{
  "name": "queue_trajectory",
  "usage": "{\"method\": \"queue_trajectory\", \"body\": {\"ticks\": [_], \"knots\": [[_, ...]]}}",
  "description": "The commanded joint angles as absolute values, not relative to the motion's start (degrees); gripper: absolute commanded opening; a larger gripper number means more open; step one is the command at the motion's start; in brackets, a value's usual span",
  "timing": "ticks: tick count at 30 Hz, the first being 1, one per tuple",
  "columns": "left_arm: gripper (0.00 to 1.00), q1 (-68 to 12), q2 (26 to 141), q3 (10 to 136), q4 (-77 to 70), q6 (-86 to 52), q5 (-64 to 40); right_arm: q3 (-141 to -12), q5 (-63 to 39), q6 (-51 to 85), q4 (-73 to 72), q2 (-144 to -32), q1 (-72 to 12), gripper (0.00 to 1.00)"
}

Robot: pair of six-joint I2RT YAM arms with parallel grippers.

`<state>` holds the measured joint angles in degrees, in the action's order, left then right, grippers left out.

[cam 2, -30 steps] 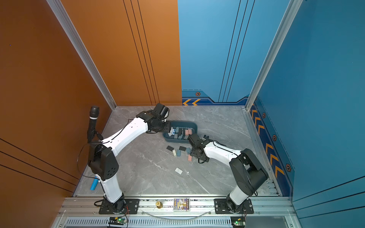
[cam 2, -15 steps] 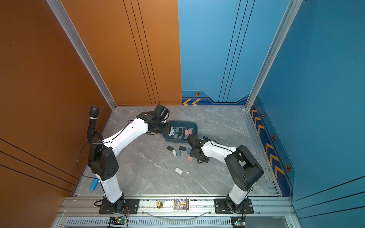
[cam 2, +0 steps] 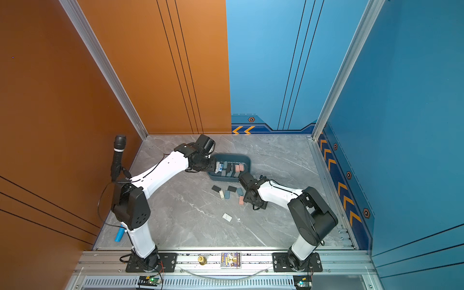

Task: Put the eraser in the storage box
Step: Pick up the eraser from the center of the board.

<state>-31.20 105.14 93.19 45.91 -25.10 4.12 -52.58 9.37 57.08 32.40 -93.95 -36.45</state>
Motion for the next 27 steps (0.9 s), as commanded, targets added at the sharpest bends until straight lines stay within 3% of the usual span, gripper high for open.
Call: {"method": "queue_trajectory", "body": {"ticks": [1, 14, 27], "knots": [[0.56, -31.37, 102.75, 92.29, 46.54, -25.70, 5.71, -51.38, 11.87, 57.83, 35.42, -92.34, -36.61, 0.68], [0.53, -31.37, 102.31, 91.36, 46.50, -25.97, 6.15, -51.68, 11.16, 54.40, 33.29, -92.33, -34.80, 0.52], [0.50, -31.38, 101.43, 90.00, 46.52, -26.34, 6.52, -51.70, 7.60, 51.18, 29.91, -94.15, -32.89, 0.47]]}}
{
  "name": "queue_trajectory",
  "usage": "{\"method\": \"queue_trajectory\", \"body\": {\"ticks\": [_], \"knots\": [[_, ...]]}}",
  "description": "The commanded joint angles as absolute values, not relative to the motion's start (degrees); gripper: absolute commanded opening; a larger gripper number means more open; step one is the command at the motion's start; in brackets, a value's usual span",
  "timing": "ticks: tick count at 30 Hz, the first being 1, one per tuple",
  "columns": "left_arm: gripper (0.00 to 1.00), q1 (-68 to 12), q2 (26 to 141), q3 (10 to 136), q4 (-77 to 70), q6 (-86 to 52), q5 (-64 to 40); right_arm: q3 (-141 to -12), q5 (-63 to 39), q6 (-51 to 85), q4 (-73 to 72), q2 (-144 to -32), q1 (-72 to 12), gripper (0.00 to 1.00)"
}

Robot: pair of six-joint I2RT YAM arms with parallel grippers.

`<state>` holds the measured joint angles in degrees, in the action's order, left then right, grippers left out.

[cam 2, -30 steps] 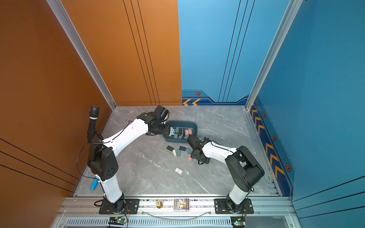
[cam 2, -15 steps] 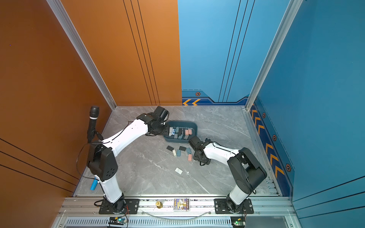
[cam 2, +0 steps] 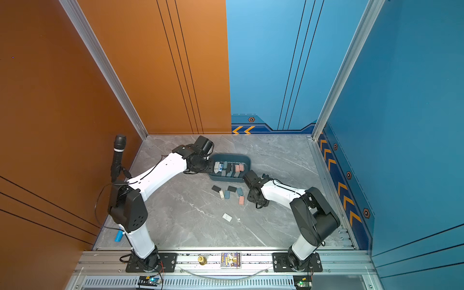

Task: Put the eraser in the storage box
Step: Pick up the eraser from the center of the board.

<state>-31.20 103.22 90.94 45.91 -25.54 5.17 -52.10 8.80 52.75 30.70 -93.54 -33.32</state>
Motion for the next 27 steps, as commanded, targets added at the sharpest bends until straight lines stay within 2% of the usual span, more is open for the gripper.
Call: {"method": "queue_trajectory", "body": {"ticks": [1, 14, 27], "knots": [[0.50, -31.38, 101.43, 89.91, 46.50, -26.32, 6.46, -51.68, 7.40, 51.03, 29.80, -94.40, -32.80, 0.46], [0.49, -31.33, 100.46, 88.86, 46.51, -26.60, 6.56, -52.45, 6.19, 50.30, 29.70, -94.89, -32.19, 0.27], [0.49, -31.37, 98.53, 87.51, 46.49, -26.71, 6.42, -57.88, 7.58, 47.36, 35.24, -91.77, -32.17, 0.26]]}}
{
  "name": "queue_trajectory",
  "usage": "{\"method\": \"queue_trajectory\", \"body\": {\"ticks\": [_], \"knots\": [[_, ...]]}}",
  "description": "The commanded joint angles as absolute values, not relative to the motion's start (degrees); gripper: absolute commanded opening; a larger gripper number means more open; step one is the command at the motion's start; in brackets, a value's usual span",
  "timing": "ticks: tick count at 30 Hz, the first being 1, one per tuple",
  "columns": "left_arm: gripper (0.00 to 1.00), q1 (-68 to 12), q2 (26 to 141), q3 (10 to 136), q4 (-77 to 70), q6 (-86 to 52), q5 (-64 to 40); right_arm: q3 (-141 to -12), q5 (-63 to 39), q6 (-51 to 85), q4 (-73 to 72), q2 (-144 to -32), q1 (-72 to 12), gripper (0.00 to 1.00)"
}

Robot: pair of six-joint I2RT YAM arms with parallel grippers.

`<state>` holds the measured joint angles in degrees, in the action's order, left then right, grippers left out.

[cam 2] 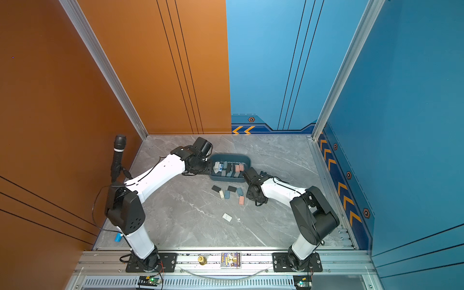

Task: Put the eraser in the storage box
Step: Pick up the eraser from the center of the board, then place the eraser in the storage box.

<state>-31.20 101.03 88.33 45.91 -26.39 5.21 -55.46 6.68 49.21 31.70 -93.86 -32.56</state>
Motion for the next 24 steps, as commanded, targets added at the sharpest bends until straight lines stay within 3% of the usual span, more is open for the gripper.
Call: {"method": "queue_trajectory", "body": {"ticks": [1, 10, 24], "knots": [[0.49, -31.33, 98.27, 87.35, 46.50, -26.75, 6.25, -58.66, 7.71, 46.95, 35.77, -91.56, -32.18, 0.26], [0.49, -31.02, 94.62, 84.51, 46.54, -27.18, 6.92, -70.41, 7.37, 41.62, 40.01, -94.56, -32.04, 0.26], [0.49, -30.68, 87.69, 76.73, 46.50, -29.17, 7.70, -93.79, 3.98, 34.47, 44.71, -111.87, -31.84, 0.25]]}}
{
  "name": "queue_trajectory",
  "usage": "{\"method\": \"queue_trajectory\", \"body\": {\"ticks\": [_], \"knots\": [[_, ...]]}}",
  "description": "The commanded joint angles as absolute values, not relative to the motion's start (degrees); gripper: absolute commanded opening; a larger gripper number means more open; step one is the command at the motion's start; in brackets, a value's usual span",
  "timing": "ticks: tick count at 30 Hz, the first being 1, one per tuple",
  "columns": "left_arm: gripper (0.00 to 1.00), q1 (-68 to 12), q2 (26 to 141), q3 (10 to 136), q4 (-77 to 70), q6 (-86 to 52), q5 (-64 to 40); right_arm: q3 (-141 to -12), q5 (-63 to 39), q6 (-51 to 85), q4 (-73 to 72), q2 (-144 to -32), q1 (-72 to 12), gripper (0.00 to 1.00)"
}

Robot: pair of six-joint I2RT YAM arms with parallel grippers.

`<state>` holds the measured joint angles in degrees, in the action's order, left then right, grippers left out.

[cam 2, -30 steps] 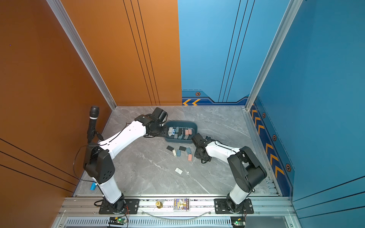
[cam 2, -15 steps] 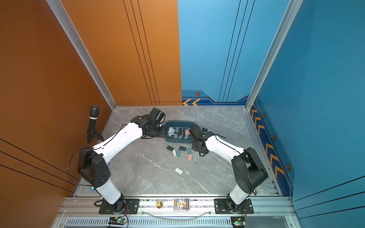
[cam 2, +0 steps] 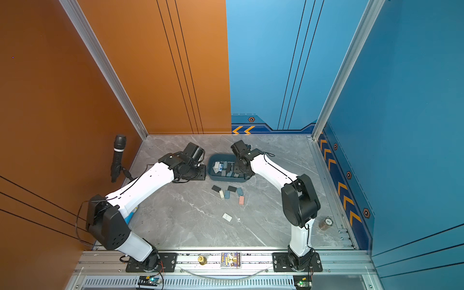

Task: Put the eraser in the storage box
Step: Place the eraser in the storage box.

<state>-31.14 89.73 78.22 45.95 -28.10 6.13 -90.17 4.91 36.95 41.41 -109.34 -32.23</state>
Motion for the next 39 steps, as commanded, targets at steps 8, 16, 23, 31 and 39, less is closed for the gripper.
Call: {"method": "queue_trajectory", "body": {"ticks": [8, 16, 23, 31, 39], "knots": [[0.49, -30.54, 83.86, 73.58, 46.50, -30.04, 8.05, -104.59, 1.67, 33.84, 45.67, -122.33, -30.70, 0.26], [0.49, -30.17, 81.61, 70.42, 46.56, -31.02, 8.18, -111.87, 0.79, 33.28, 48.23, -129.34, -29.84, 0.26], [0.49, -29.53, 80.60, 69.32, 46.57, -31.50, 8.08, -113.82, 0.43, 33.45, 49.11, -131.54, -29.44, 0.28], [0.50, -29.42, 80.42, 69.26, 46.51, -31.62, 7.30, -113.99, 0.18, 33.57, 49.37, -130.94, -29.44, 0.41], [0.52, -30.07, 79.63, 69.44, 46.50, -31.14, 5.60, -113.57, 0.69, 33.32, 50.52, -127.56, -29.48, 0.46]]}}
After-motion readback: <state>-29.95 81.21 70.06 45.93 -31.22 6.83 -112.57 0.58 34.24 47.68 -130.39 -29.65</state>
